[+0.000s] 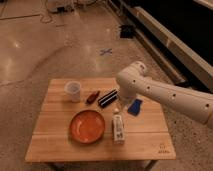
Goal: Pick up the ceramic bowl
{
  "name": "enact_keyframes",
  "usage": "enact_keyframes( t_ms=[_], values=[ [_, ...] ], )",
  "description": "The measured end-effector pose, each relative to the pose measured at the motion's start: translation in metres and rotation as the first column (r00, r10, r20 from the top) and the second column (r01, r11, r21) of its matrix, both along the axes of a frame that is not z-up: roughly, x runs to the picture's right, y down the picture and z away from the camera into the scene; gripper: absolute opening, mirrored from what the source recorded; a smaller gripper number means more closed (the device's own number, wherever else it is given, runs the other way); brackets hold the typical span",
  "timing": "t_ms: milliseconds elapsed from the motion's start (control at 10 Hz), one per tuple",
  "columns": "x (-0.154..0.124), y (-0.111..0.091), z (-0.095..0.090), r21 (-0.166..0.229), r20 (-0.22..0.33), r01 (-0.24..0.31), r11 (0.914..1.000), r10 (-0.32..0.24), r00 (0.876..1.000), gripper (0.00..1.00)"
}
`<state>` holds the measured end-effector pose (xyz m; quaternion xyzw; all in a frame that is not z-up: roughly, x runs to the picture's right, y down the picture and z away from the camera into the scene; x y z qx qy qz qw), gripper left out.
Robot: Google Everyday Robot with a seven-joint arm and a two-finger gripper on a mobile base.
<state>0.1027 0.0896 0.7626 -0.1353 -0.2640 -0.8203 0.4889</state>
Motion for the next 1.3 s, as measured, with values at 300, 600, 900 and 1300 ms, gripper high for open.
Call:
enact_keyframes(
  t_ms=[300,600,900,1300],
  values=[
    [-0.002,0.001,0.0,-0.006,0.002,0.013,0.9999,-0.013,1.0,0.45],
    [0.002,0.004,0.002,-0.007,0.008,0.018,0.9998,-0.018,1.0,0.45],
    [0.002,0.004,0.002,-0.004,0.01,0.021,0.9998,-0.021,1.0,0.45],
    [0.006,0.008,0.009,-0.016,0.012,0.036,0.9992,-0.035,0.999,0.45]
  ],
)
